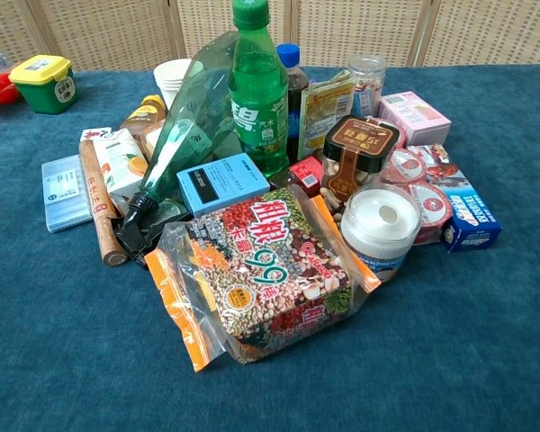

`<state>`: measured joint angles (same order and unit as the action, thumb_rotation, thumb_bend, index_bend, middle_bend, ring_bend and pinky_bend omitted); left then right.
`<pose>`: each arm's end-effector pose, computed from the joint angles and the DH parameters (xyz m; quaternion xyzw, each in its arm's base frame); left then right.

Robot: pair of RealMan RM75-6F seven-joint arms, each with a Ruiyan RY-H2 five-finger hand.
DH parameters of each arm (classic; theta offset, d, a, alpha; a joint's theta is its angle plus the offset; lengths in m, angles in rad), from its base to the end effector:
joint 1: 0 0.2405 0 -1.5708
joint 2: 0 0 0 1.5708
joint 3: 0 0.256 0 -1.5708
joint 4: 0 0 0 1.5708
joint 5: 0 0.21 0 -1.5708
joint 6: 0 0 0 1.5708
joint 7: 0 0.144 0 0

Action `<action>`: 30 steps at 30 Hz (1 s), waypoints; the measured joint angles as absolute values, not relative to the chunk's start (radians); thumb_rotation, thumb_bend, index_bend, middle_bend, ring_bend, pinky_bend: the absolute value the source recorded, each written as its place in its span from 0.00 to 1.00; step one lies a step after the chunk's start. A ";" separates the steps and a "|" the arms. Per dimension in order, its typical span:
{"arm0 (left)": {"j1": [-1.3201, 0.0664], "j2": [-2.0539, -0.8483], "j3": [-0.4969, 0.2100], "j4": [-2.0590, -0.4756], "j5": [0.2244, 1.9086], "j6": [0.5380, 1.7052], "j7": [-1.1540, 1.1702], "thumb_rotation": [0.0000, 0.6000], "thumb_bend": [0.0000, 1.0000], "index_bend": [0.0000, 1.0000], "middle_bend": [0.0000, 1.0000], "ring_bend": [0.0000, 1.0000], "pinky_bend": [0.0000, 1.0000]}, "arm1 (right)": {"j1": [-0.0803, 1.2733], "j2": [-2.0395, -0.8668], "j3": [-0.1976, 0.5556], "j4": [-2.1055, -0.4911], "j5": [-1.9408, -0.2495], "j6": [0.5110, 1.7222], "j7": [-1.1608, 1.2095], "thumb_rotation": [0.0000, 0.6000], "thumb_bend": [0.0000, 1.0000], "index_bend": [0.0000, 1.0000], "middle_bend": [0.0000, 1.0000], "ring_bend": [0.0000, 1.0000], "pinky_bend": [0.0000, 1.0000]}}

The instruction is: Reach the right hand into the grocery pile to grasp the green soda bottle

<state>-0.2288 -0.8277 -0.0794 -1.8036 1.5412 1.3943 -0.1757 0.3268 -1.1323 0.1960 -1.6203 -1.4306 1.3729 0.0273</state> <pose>-0.2550 0.2231 0.2193 -0.6333 -0.3734 -0.4384 0.5170 -0.2506 -0.2789 0.1650 0.6012 -0.3408 0.4780 0.5421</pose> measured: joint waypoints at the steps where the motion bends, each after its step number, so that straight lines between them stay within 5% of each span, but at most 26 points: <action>1: -0.229 -0.828 -0.079 -1.804 1.541 1.395 -0.176 1.00 0.00 0.12 0.00 0.00 0.00 | 0.327 -1.133 0.195 -1.620 -1.431 1.371 0.027 1.00 0.00 0.00 0.00 0.00 0.00; 17: -0.231 -0.820 -0.093 -1.825 1.541 1.411 -0.171 1.00 0.00 0.12 0.00 0.00 0.00 | 0.375 -1.139 0.201 -1.676 -1.448 1.303 0.151 1.00 0.00 0.00 0.00 0.00 0.00; 30: -0.241 -0.825 -0.103 -1.802 1.518 1.395 -0.195 1.00 0.00 0.12 0.00 0.00 0.00 | 0.475 -1.259 0.242 -1.671 -1.394 1.226 0.054 1.00 0.00 0.00 0.00 0.00 0.00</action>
